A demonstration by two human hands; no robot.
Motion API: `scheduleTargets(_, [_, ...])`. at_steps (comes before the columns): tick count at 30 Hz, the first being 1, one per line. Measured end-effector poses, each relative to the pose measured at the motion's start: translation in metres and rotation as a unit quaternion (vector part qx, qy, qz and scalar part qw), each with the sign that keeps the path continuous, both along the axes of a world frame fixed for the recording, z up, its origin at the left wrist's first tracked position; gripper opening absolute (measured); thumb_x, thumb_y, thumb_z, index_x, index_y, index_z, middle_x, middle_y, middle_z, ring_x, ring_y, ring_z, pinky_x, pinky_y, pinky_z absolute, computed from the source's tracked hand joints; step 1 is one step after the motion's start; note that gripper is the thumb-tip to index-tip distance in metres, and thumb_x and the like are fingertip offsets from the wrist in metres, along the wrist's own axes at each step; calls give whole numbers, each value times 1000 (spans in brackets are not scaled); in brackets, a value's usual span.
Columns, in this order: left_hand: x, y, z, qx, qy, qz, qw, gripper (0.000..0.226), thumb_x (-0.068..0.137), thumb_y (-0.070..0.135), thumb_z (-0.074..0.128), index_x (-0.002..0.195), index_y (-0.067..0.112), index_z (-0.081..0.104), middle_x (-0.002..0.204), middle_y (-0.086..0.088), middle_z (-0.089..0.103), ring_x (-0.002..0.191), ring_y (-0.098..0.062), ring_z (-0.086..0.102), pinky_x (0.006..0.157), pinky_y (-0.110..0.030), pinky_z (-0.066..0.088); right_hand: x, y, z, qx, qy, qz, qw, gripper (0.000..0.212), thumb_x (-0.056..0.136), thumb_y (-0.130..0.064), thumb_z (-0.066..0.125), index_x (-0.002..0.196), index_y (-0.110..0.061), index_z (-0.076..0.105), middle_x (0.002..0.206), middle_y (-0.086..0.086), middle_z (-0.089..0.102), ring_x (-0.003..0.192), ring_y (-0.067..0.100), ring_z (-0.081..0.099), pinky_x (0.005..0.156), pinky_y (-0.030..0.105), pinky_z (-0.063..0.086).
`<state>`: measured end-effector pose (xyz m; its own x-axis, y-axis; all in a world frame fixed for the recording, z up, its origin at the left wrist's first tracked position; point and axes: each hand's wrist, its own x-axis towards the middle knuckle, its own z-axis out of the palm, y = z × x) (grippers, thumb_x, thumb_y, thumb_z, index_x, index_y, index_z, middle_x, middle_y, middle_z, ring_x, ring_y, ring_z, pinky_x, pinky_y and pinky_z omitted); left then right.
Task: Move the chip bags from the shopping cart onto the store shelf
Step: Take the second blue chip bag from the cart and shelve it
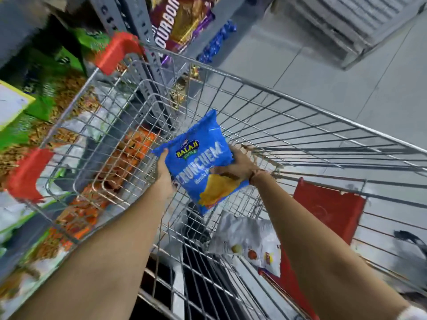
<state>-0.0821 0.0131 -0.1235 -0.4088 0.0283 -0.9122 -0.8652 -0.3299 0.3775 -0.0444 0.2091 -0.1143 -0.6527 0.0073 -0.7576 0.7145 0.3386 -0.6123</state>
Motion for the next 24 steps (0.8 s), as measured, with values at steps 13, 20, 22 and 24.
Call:
scheduleTargets(13, [7,-66,109,30,138,-134,981,23,85,43,57,84,23,67,77,1,76,72,-18,69,74,-36,54,45,-72,132,-74,84,-112,987,28,69,-11,82,77,-21,57,94,30,68,84,31,54,86,68,43])
scheduleTargets(20, [-13,-75,213,24,271,-154,950,19,75,44,67,85,28,67,90,7,72,90,-19,66,86,-38,53,42,-74,227,-46,234,-162,958,25,70,-10,81,81,-19,61,87,19,72,73,30,63,77,54,52])
scheduleTargets(22, [-16,-76,247,28,323,-143,935,5,84,31,62,82,26,62,68,15,73,68,-5,69,65,-25,54,39,-76,252,-66,282,-155,945,22,71,-4,78,84,-16,64,77,-2,73,66,14,65,70,36,55])
scheduleTargets(24, [-18,-80,280,27,379,-128,916,5,86,23,59,82,25,60,57,19,71,54,2,66,56,-21,49,36,-80,277,-75,323,-144,932,29,71,0,77,96,-9,67,77,-11,75,70,6,70,68,23,56])
